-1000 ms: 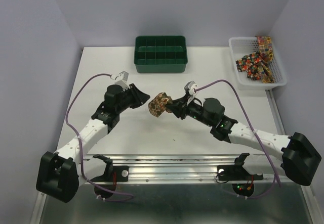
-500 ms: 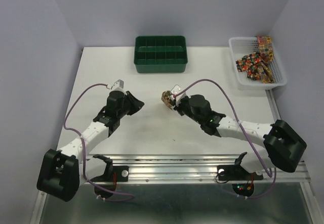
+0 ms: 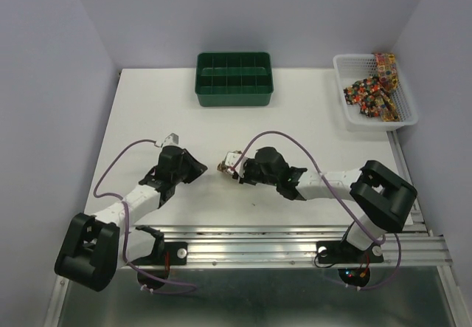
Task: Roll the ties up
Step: Roll the tie
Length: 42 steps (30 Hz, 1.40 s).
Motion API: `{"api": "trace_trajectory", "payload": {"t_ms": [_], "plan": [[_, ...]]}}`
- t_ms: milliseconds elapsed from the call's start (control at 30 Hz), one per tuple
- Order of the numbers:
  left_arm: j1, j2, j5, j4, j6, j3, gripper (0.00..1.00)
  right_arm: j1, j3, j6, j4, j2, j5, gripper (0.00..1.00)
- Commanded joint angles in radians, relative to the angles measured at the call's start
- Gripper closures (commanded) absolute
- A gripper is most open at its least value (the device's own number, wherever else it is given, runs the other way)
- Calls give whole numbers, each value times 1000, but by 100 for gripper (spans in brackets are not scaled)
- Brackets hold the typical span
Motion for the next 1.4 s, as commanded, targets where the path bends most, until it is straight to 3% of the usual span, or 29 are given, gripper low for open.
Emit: {"api": "trace_trajectory", "payload": {"t_ms": [0, 333, 600, 800, 900, 1000, 1033, 1267, 1333, 1367], "plan": [[10, -11, -34, 41, -12, -14, 79, 17, 30, -100, 65, 25, -144, 99], [24, 96, 0, 87, 1, 6, 79, 17, -2, -140, 93, 59, -305, 99], [69, 292, 125, 151, 54, 85, 84, 17, 5, -239, -7, 96, -440, 99], [69, 316, 144, 153, 64, 93, 85, 17, 34, -301, -106, 144, -480, 99], [69, 268, 164, 133, 62, 87, 66, 17, 44, -309, -128, 168, -451, 98], [69, 233, 207, 108, 64, 69, 53, 17, 33, -298, -114, 174, -437, 96], [69, 202, 234, 98, 64, 52, 42, 15, 31, -298, -113, 176, -436, 92], [64, 4, 285, 74, 33, -52, 37, 15, 33, -304, -125, 185, -420, 90], [60, -63, 293, 81, 33, -76, 16, 17, 33, -301, -122, 188, -422, 88], [52, -72, 301, 91, 47, -86, 13, 17, 31, -301, -116, 188, -424, 88]]}}
